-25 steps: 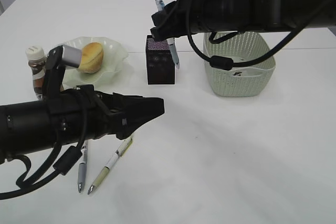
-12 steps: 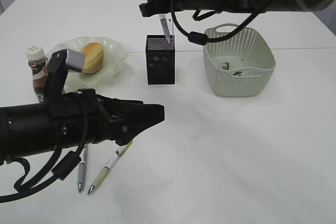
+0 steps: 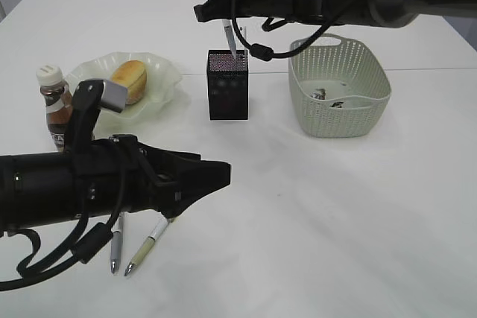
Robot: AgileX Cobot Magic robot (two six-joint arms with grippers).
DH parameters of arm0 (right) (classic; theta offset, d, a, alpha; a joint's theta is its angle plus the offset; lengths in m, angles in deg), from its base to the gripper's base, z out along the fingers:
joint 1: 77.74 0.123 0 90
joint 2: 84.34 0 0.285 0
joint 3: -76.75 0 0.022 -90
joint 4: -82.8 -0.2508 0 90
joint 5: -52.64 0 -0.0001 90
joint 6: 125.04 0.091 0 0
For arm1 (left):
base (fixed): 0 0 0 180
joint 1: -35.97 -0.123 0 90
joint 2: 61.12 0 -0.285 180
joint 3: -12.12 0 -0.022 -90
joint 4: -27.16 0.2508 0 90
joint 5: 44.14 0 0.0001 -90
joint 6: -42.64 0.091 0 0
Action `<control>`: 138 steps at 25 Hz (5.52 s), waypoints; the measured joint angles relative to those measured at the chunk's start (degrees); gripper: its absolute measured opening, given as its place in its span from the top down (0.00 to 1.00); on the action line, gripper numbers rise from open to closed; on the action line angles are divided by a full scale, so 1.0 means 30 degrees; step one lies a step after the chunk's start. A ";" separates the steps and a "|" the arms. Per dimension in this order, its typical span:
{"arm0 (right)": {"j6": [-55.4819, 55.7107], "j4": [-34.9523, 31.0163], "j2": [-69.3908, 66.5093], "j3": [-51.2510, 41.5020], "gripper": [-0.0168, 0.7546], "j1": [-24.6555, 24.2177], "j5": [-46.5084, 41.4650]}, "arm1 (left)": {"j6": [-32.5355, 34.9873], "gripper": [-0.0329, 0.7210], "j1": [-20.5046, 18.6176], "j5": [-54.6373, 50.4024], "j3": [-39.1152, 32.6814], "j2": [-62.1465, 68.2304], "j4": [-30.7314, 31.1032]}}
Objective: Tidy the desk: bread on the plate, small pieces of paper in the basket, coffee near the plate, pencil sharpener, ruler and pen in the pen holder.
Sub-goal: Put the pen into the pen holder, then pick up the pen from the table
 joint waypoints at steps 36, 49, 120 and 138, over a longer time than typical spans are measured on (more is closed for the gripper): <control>0.1420 -0.0083 -0.2025 0.1916 0.70 -0.0205 0.0222 | 0.0514 0.30 0.0000 -0.9133 0.3249 -0.0879 0.2443; 0.5754 -0.0147 -0.1201 0.1916 0.68 -0.0205 0.2209 | 0.0514 0.32 0.0000 -1.1240 0.3249 -0.2652 0.2948; 3.8229 2.9694 0.8713 -1.3573 0.67 -0.0205 -2.0281 | 0.7187 0.50 0.0042 -3.5219 0.9726 -0.3749 -1.0685; 3.8273 3.0551 0.8713 -1.3573 0.67 -0.0205 -2.0358 | 0.8416 0.51 0.0042 -3.4489 1.2573 0.2913 -1.3259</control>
